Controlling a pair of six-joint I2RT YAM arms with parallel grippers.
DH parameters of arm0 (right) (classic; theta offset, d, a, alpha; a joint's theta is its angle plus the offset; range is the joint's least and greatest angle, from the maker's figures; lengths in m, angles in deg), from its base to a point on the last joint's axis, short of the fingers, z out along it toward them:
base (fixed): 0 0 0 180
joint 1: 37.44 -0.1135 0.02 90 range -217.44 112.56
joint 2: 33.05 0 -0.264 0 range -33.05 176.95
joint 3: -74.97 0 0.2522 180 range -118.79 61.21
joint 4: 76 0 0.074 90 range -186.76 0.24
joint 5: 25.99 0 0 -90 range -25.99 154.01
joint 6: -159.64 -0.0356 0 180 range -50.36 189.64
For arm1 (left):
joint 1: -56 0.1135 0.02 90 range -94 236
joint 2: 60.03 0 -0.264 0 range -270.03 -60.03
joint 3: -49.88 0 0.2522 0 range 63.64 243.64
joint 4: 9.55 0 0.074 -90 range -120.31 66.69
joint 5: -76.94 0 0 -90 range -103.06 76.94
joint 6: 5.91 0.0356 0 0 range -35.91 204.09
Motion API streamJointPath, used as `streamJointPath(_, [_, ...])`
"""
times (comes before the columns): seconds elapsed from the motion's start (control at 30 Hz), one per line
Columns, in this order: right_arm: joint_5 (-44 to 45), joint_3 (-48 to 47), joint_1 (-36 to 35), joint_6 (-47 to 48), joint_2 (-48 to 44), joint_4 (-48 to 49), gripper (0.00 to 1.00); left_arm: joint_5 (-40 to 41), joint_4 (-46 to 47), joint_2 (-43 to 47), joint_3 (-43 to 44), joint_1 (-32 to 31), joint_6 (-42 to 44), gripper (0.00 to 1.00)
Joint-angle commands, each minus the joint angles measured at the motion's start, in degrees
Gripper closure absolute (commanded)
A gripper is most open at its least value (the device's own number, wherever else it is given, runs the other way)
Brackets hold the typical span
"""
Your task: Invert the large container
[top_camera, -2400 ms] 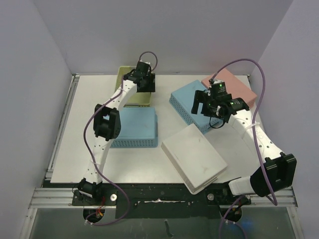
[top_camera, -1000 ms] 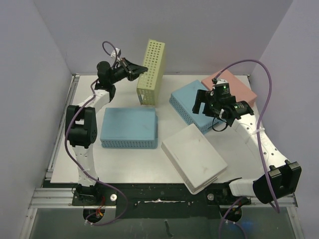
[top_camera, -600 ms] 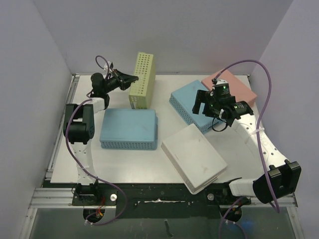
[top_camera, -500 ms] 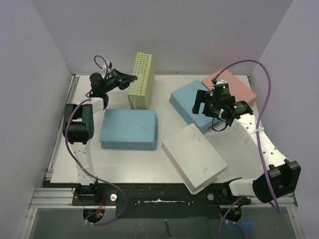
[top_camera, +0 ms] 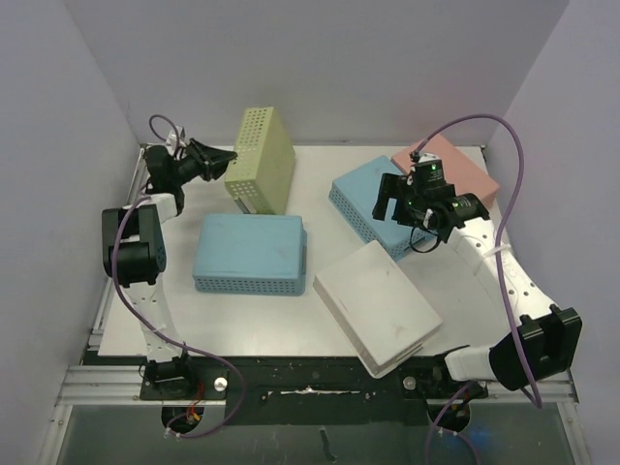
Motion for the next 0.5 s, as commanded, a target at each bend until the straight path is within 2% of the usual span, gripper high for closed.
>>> streamJointPath(0.0, [-0.3,-3.3,0.3,0.1,1.7,2.8,0.00,-1.2,-7.5,3.4,-2.4,3.6,7.9,0.72])
streamJointPath(0.2, [-0.8,-3.5,0.3,0.3,2.6,3.4,0.00,-0.2,-18.0,4.9,-0.5,6.8,15.7,0.69])
streamJointPath(0.3, [-0.4,-3.1,0.4,0.4,2.4,3.4,0.00,2.7,-31.6,5.6,3.7,8.3,24.9,0.66])
streamJointPath(0.4, [-0.1,-2.6,0.5,0.7,2.2,3.3,0.00,10.7,-48.7,6.1,10.7,8.7,37.9,0.63])
streamJointPath(0.47, [0.0,-2.4,0.7,0.9,2.2,3.3,0.01,15.6,-56.9,6.8,15.3,8.2,44.4,0.62])
